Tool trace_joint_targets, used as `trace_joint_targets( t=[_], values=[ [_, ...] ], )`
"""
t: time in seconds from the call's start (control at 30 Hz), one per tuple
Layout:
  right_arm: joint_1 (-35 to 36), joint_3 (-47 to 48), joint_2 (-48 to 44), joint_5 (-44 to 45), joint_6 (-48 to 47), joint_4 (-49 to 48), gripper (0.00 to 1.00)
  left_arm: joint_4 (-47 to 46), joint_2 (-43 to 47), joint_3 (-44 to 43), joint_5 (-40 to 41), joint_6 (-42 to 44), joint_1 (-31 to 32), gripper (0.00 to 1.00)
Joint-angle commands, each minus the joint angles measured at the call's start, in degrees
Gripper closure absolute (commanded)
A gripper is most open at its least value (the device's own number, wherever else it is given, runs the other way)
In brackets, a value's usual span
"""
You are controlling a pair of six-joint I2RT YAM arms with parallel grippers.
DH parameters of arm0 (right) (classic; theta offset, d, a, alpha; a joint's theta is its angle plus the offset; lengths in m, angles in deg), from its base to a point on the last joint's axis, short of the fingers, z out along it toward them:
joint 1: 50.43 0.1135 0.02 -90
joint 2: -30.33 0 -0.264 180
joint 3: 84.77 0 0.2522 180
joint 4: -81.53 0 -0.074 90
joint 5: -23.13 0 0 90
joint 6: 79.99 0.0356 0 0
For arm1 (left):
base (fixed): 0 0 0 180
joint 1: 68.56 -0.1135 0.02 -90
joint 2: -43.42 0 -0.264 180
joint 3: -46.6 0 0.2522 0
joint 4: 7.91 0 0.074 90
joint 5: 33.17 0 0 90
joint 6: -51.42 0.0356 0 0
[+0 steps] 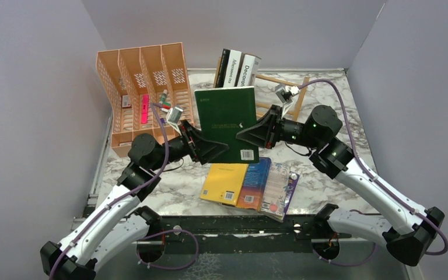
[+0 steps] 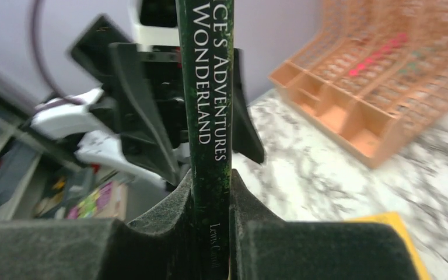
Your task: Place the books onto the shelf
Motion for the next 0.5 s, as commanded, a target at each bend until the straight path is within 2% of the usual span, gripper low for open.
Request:
trace_joint_targets(
  t=[0.0, 0.07, 0.17, 0.33, 0.47],
  values=[
    [-0.25, 4.58, -4.14, 18.61, -6.61, 6.55, 0.99, 27.83, 2.71, -7.92, 21.25, 15.41, -0.18, 0.14],
    [-0.33, 6.98, -4.63, 27.21, -7.95, 11.23, 0.99, 35.17, 3.53, -9.87, 29.28, 17.77, -0.19, 0.09],
    [-0.35, 10.75, -3.13, 40.42, -9.97, 17.29, 0.99, 42.46, 4.01, -11.75, 37.61, 20.59, -0.14, 0.07],
    [-0.27, 16.11, 3.46, 58.31, -11.1, 24.74, 0.99, 44.43, 4.23, -11.54, 40.14, 23.41, -0.17, 0.07],
    [-0.3, 20.47, 9.88, 67.9, -10.48, 28.9, 0.99, 44.43, 4.35, -10.59, 42.06, 24.42, -0.19, 0.07]
  ],
)
